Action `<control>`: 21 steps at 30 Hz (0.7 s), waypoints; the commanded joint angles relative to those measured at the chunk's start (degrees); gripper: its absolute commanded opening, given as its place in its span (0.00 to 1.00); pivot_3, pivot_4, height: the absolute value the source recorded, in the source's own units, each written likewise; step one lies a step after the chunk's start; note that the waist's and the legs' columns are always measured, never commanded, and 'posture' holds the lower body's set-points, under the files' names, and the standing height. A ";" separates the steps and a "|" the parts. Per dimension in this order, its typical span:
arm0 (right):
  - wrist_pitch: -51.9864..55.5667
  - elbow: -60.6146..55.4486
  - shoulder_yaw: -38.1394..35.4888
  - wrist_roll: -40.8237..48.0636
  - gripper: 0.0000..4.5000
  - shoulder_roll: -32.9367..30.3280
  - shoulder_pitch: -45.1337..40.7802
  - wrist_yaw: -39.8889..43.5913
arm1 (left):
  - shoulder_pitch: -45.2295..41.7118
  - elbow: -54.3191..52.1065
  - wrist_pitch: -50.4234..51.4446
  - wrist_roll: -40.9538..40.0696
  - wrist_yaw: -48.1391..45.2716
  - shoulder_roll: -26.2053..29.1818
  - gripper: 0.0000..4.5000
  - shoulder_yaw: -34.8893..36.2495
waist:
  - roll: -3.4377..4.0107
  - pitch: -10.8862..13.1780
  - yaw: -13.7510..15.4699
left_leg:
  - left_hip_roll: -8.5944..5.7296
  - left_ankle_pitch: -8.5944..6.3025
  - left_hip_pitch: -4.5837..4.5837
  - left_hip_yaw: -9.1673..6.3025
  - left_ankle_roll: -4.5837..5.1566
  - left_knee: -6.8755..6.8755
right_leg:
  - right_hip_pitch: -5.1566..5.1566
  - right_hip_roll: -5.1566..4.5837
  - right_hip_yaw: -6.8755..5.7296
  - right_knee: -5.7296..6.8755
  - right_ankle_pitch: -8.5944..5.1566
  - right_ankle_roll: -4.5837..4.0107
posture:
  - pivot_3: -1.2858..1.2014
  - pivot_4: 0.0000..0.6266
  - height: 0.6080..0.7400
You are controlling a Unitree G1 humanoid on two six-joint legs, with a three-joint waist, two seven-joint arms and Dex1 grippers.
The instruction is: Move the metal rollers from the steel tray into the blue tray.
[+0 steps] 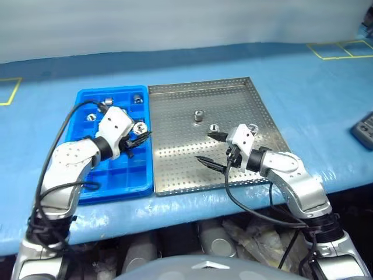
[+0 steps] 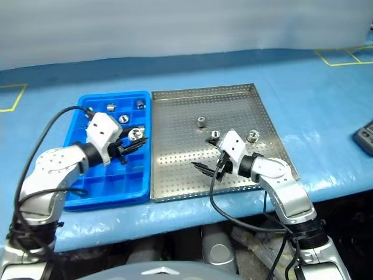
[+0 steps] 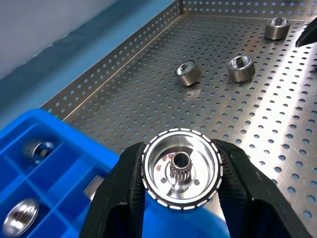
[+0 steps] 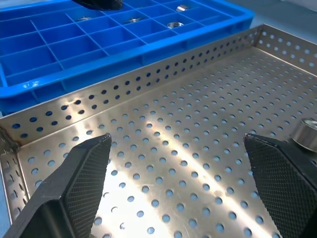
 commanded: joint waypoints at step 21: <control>-2.29 4.19 2.98 -1.19 1.00 1.88 -6.53 6.03 | 22.72 -13.69 6.64 2.72 14.02 -1.85 0.38 10.55 | -0.04 0.00 8.80 | 0.00 0.11 0.03 -0.57 -0.24 -0.02 | 0.28 -0.02 -0.70 -0.01 -0.33 -0.60 | 0.54 0.24 1.00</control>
